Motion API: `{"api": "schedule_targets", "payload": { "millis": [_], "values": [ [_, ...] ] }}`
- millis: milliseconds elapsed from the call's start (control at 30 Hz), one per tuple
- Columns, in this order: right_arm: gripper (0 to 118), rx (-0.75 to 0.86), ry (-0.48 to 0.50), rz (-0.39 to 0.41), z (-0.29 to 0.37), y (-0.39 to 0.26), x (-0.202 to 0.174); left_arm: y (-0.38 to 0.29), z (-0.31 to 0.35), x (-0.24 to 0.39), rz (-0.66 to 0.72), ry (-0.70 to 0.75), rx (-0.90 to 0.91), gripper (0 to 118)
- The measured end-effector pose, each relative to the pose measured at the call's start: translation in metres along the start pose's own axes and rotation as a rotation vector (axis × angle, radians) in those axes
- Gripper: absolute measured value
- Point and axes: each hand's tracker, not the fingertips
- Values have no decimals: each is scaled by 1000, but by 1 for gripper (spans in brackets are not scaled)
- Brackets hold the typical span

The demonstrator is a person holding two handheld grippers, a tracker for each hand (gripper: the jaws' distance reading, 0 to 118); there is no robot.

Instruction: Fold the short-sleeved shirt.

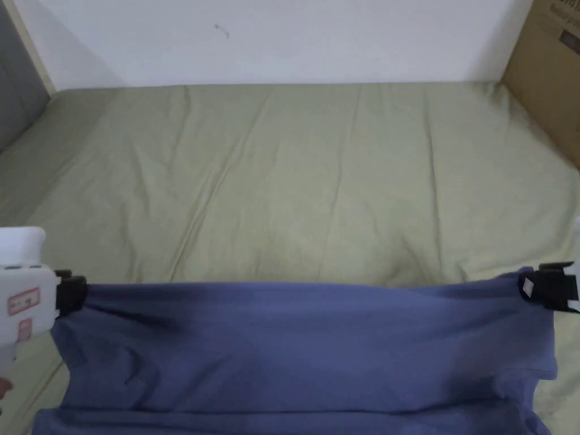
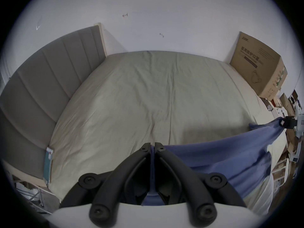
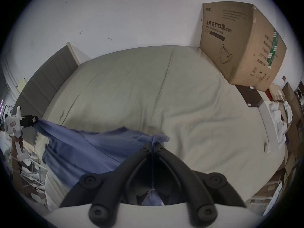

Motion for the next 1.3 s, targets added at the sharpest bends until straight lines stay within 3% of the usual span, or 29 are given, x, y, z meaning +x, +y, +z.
{"api": "schedule_targets", "payload": {
  "millis": [167,333,367,400,433,467,500,533,567,700,733,800,833,867,900,1133,1167,1233,1267,1300],
  "values": [
    [0,-80,9,7,35,-85,-7,-68,36,-10,27,0,-50,2],
    [0,-216,-56,-43,13,-171,-15,-147,19,-25,112,12,-221,2],
    [0,-217,-33,-59,7,-181,-15,-156,16,-27,111,4,-218,4],
    [7,-195,-15,-52,3,-191,-14,-164,11,-29,133,12,-229,17],
    [26,-180,-29,-55,0,-197,-15,-169,9,-33,170,15,-230,36],
    [50,-174,-66,-46,-1,-198,-17,-173,9,-36,219,6,-221,59],
    [76,-158,-93,-36,2,-197,-20,-172,11,-38,261,24,-227,91],
    [78,-134,-117,-38,7,-195,-22,-171,14,-39,281,43,-230,106],
    [78,-118,-131,-42,13,-193,-24,-170,17,-42,285,47,-222,108],
    [75,24,-115,-62,45,-175,-40,-158,47,-48,343,13,-121,104],
    [70,65,-83,-57,52,-169,-45,-155,54,-49,359,10,-102,95],
    [44,113,-12,-61,59,-163,-62,-154,68,-50,389,-31,-66,57],
    [36,129,47,-65,59,-162,-69,-155,72,-50,392,-60,-41,45],
    [36,131,88,-79,58,-160,-77,-157,74,-49,392,-75,-32,45],
    [6,132,106,-88,54,-161,-88,-159,75,-48,394,-76,-39,6],
    [1,93,189,-1,24,-167,-140,-187,65,-54,457,-127,-88,2],
    [1,99,193,2,24,-167,-144,-189,65,-59,497,-137,-74,9],
    [1,106,191,23,23,-166,-153,-195,63,-73,575,-187,-72,76],
    [1,126,177,42,23,-164,-156,-196,60,-79,597,-217,-97,103],
    [1,145,171,68,24,-163,-160,-197,56,-83,608,-245,-129,115]
  ]
}}
